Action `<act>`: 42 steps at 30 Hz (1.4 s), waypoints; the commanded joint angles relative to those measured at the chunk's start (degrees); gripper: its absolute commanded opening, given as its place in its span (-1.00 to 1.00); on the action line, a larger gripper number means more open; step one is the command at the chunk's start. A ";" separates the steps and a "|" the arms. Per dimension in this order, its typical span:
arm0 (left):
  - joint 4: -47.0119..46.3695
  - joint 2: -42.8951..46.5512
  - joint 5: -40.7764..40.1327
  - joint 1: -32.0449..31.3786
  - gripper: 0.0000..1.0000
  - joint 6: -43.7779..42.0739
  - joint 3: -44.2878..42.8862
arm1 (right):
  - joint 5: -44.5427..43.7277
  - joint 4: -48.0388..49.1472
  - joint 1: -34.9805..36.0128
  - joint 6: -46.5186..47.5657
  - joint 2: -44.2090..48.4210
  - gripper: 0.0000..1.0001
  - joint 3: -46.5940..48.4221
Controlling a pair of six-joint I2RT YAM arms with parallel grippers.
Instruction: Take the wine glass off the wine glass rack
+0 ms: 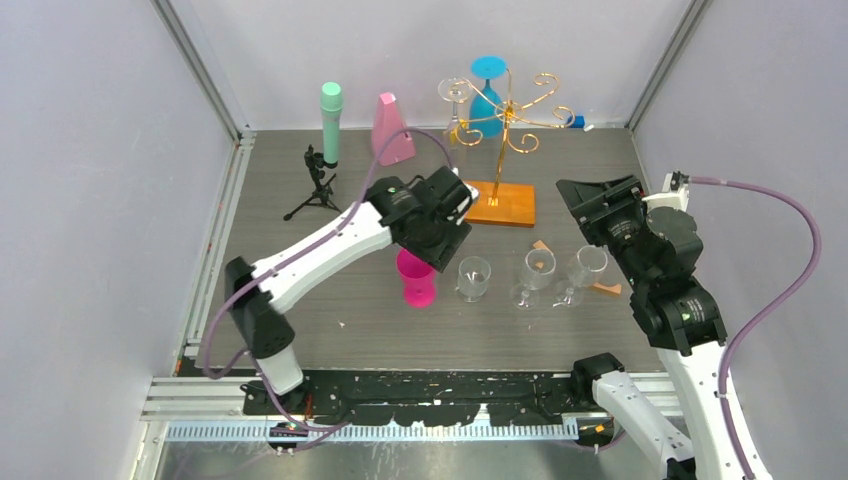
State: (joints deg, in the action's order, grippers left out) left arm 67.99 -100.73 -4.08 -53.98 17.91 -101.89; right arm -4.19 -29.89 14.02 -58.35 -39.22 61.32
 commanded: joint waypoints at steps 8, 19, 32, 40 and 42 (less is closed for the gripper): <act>-29.41 18.98 2.20 14.16 0.56 7.11 1.55 | 0.97 1.25 -0.13 -0.53 0.10 0.17 1.26; -52.29 8.53 -0.79 19.38 0.48 19.76 -6.86 | 2.27 1.52 -0.13 -1.84 -0.78 0.15 0.60; -50.56 -5.84 -12.26 20.08 0.40 27.74 -19.89 | 2.65 1.11 -0.13 -1.69 -0.40 0.07 0.38; -45.42 -15.14 -5.92 23.59 0.38 30.30 -31.52 | 2.11 3.39 -0.13 -3.25 3.32 0.07 -1.38; -44.88 -16.05 -5.84 23.65 0.38 28.09 -33.01 | 2.17 3.41 -0.13 -3.32 3.47 0.07 -1.46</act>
State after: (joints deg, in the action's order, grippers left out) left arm 22.46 -116.25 -11.25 -31.03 47.66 -130.41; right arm -1.67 -30.04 14.02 -60.77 -36.93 59.81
